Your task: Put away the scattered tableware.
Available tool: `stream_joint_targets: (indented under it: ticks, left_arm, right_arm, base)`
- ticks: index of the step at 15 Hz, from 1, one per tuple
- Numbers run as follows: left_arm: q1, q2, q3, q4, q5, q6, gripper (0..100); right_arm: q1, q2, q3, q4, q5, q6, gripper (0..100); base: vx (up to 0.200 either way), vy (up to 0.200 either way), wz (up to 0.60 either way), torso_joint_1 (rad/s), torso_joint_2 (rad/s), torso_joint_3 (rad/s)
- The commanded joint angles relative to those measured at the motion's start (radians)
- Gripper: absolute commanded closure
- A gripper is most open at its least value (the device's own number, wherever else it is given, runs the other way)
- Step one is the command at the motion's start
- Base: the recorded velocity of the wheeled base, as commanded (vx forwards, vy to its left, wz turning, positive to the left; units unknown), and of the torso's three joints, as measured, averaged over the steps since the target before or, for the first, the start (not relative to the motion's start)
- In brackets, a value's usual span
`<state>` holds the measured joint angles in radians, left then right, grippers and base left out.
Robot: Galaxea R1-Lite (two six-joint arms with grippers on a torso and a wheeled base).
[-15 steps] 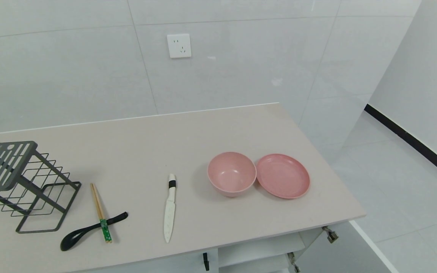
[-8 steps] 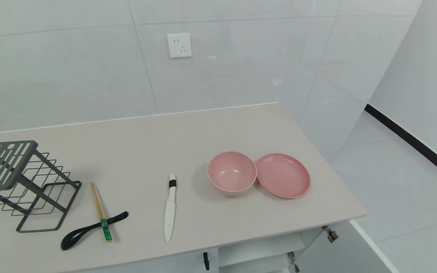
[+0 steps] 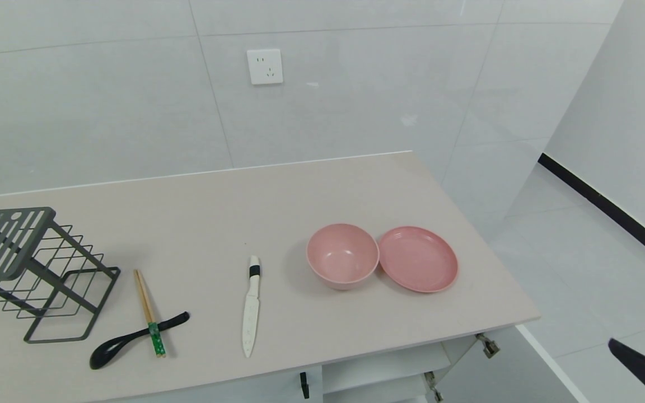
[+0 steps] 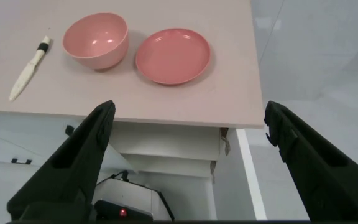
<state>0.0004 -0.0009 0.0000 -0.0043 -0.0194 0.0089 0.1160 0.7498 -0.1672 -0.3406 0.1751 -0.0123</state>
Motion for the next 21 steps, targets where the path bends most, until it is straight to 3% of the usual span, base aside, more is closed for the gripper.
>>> stream_joint_targets:
  ticks: [1, 3, 5, 8, 13, 17, 21]
  left_arm:
    - [0.000, 0.001, 0.000, 0.000, -0.002, -0.001, 0]
    - [0.001, 0.001, 0.000, 0.000, -0.004, -0.001, 0]
    - [0.000, 0.001, 0.000, 0.000, -0.002, -0.003, 0]
    - [0.000, 0.001, 0.000, 0.000, -0.002, -0.021, 0]
    - [0.001, 0.001, 0.000, 0.000, -0.002, -0.021, 0]
    - [0.001, 0.002, 0.000, -0.002, -0.002, -0.020, 0]
    - [0.001, 0.001, 0.000, 0.000, -0.005, -0.020, 0]
  right_arm:
    - [-0.044, 0.330, 0.074, -0.248, 0.023, -0.028, 0]
    - [-0.062, 0.511, 0.167, -0.495, 0.030, -0.041, 0]
    - [-0.065, 0.611, 0.167, -0.589, 0.034, -0.047, 0]
    - [-0.058, 0.761, 0.167, -0.627, 0.041, -0.067, 0]
    - [-0.062, 0.815, 0.167, -0.649, 0.060, -0.087, 0]
    - [-0.064, 1.005, 0.163, -0.790, 0.132, -0.115, 0]
    - [-0.059, 1.142, -0.044, -0.795, 0.141, -0.103, 0]
  base:
    - [0.000, 0.000, 0.00, 0.000, 0.00, 0.000]
    - [0.000, 0.000, 0.00, 0.000, 0.00, 0.000]
    - [0.000, 0.000, 0.00, 0.000, 0.00, 0.000]
    - [0.000, 0.000, 0.00, 0.000, 0.00, 0.000]
    - [0.000, 0.000, 0.00, 0.000, 0.00, 0.000]
    - [0.000, 0.000, 0.00, 0.000, 0.00, 0.000]
    - [0.000, 0.000, 0.00, 0.000, 0.00, 0.000]
